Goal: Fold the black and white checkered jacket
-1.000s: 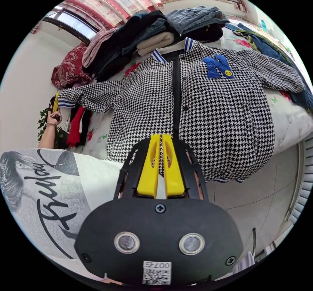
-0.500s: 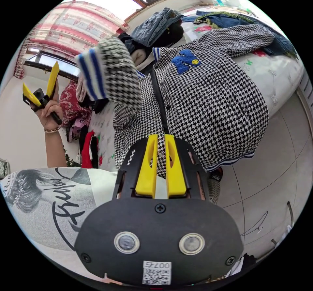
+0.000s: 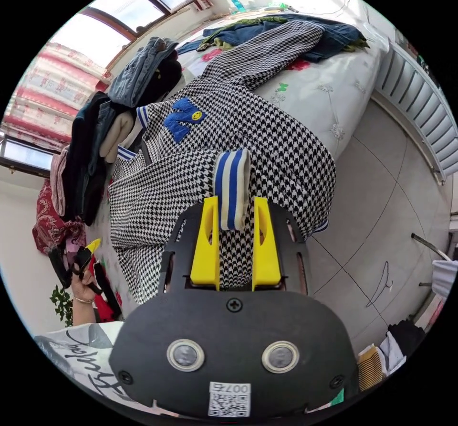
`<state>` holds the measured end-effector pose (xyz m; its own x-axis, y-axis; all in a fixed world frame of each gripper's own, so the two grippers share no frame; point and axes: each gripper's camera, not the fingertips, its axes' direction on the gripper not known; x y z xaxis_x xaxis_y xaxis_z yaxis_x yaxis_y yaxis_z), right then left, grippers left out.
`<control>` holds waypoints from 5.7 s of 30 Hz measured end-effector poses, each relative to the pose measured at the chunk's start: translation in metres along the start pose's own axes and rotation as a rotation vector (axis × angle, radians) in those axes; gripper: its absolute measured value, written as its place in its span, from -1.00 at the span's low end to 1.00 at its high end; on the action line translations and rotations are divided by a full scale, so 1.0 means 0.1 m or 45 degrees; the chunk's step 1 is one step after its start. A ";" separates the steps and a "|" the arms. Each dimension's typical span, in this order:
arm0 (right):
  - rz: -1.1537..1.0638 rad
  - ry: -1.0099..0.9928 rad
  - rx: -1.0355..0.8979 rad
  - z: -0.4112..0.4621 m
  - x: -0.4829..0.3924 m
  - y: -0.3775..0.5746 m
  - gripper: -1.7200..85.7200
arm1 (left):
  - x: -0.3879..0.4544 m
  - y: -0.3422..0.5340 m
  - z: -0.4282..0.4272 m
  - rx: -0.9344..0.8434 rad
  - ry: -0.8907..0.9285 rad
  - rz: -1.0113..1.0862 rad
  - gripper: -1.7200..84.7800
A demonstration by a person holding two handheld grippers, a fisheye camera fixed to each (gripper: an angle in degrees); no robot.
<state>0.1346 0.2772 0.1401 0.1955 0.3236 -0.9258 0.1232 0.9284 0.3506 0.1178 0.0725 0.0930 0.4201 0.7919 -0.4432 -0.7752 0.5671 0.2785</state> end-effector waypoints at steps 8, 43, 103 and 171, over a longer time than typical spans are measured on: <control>-0.052 -0.004 -0.031 0.05 0.01 0.10 -0.92 | 0.00 -0.13 0.84 -0.234 -0.320 -0.083 -0.66; 0.425 -0.293 0.313 0.15 2.29 -3.40 -0.87 | 1.45 0.62 0.81 0.249 -0.261 -1.220 -0.85; -0.868 -1.121 -0.654 -0.39 0.39 -1.59 -0.96 | -0.32 -0.22 -0.58 -0.006 0.723 -0.202 -0.81; -1.957 -0.641 -0.295 -0.82 -2.99 -0.46 -0.89 | 0.03 0.23 -0.60 0.456 -0.078 -0.554 -0.75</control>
<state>-0.0096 0.1532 0.3891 0.3191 -0.9239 -0.2110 0.3594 0.3240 -0.8751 0.0730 0.0745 0.0472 0.6999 0.4739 -0.5344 -0.3208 0.8771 0.3576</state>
